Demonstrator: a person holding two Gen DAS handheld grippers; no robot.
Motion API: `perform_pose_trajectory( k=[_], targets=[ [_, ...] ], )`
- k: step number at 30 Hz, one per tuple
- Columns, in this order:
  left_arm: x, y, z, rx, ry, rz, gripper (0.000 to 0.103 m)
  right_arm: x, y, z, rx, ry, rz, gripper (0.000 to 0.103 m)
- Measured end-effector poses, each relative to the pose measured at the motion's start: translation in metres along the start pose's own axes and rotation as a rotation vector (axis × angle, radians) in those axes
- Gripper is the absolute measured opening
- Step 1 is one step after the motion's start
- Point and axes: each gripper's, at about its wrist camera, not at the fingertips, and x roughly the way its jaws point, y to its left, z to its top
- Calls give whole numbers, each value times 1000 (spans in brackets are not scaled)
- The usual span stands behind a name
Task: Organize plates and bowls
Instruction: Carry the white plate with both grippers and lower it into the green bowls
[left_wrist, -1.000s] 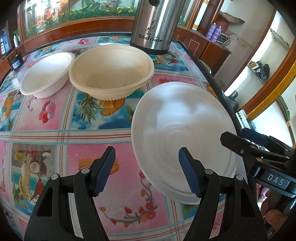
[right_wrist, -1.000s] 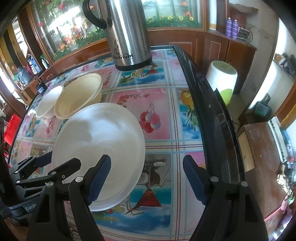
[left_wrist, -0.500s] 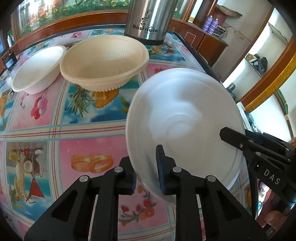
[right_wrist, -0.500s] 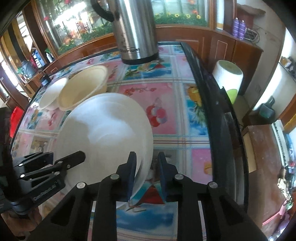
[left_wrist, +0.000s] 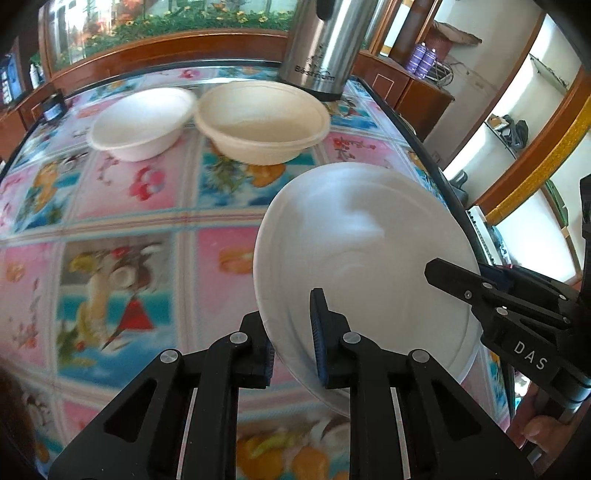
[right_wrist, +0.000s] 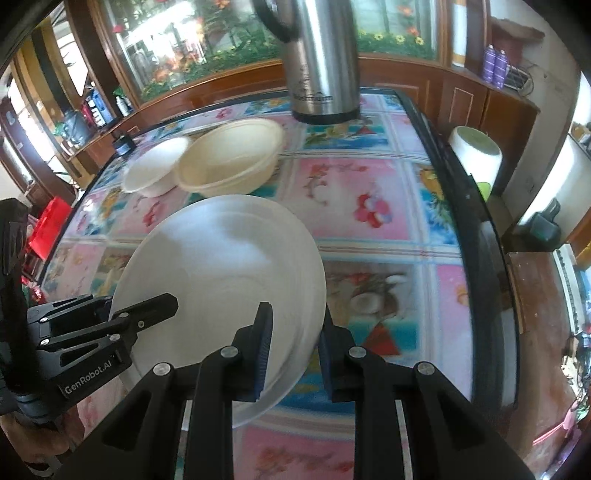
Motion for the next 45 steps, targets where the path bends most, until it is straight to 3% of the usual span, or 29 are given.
perform_pose_trajectory(
  k=[23,45],
  targets=[
    [-102,120,-67,-146,-109,85,16,-13,156,-19,-205,-10,99,26],
    [-172,208,-103,-269,-199,159,17,-18,263,-15,-358,-36,166,26]
  ],
)
